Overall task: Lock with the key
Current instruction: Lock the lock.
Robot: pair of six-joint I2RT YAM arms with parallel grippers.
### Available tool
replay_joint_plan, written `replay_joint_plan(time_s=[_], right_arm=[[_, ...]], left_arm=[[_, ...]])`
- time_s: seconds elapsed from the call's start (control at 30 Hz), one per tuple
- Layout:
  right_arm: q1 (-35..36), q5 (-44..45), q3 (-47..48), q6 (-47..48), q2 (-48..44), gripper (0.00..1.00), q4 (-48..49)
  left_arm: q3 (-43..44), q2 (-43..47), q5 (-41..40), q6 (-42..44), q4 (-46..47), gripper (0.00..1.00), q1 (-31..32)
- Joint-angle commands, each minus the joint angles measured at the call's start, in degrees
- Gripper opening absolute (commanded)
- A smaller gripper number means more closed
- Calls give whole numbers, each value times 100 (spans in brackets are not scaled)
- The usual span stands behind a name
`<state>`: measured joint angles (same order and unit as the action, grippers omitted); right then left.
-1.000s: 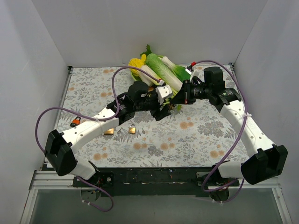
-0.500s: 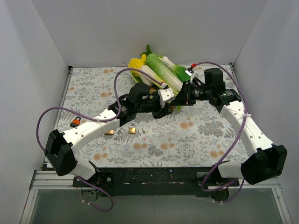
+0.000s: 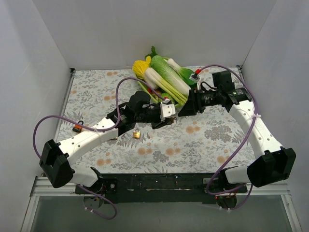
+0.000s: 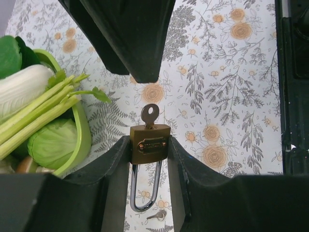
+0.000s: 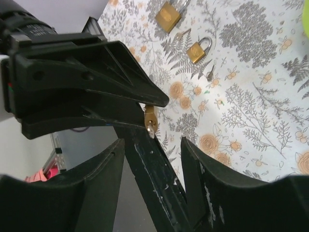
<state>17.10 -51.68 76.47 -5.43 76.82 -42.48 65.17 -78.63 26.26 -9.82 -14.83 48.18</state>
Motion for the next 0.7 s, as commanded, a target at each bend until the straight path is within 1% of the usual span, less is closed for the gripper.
replay_joint_plan(time_s=[0.0, 0.07, 0.27, 0.5, 0.6, 0.63, 0.67], right_arm=[[12, -316, -97, 735, -26, 55, -454], [47, -334, -97, 771, 0, 54, -472], [214, -281, -18, 921, 35, 48, -472], [399, -26, -53, 1062, 70, 46, -533], [417, -9, -44, 1062, 114, 41, -525], [408, -9, -44, 1053, 114, 36, -507], [417, -35, -62, 1018, 123, 34, -490]], left_arm=[[22, 296, 546, 341, -11, 0, 16], [154, 182, 634, 332, -125, 0, 16], [505, -117, 740, 280, -345, 0, 16], [637, -179, 758, 244, -380, 0, 24], [646, -170, 731, 253, -371, 0, 24], [646, -179, 723, 262, -354, 0, 24], [646, -179, 714, 270, -354, 0, 33]])
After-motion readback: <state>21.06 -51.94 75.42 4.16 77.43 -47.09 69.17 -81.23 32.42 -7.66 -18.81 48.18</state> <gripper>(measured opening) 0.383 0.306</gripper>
